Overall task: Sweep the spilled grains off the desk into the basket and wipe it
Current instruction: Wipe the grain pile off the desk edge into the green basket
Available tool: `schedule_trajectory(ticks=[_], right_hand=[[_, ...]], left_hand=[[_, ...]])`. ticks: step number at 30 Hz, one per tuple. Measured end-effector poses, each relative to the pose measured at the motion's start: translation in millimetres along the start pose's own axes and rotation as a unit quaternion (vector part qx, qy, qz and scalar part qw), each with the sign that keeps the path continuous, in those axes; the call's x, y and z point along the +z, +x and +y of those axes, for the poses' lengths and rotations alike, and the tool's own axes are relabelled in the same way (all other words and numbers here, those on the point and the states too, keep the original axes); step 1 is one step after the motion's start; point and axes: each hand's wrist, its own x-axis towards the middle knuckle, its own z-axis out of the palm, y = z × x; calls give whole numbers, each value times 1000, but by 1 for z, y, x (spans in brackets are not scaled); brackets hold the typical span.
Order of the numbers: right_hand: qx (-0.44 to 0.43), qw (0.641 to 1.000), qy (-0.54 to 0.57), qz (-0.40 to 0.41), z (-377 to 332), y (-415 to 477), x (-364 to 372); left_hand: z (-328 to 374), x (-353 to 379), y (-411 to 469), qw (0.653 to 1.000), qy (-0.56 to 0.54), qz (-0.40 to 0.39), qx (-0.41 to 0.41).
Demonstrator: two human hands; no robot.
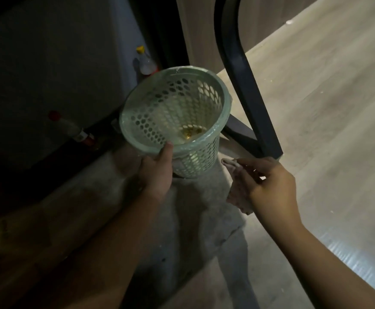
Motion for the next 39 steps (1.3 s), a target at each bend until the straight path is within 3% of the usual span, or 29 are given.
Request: schedule_trajectory(ticks=[3, 9, 17, 23, 29, 39], right_hand=[[-34, 999, 33, 2, 2, 9, 10], [-46, 998, 32, 16, 6, 13, 21], [36, 999, -20, 5, -27, -29, -17], [70, 997, -19, 3, -83, -97, -85], [104, 993, -36, -33, -153, -165, -150], [85, 985, -82, -127, -297, -258, -226]], left_hand=[[4, 7, 8, 992, -116, -20, -45], [4, 19, 12, 933, -346, -50, -78], [0, -6, -46, 946, -297, -58, -119], [-1, -48, -147, 954, -250, -57, -157], [19, -116, -263, 954, -217, -29, -206], [55, -249, -429, 926, -262, -15, -271]])
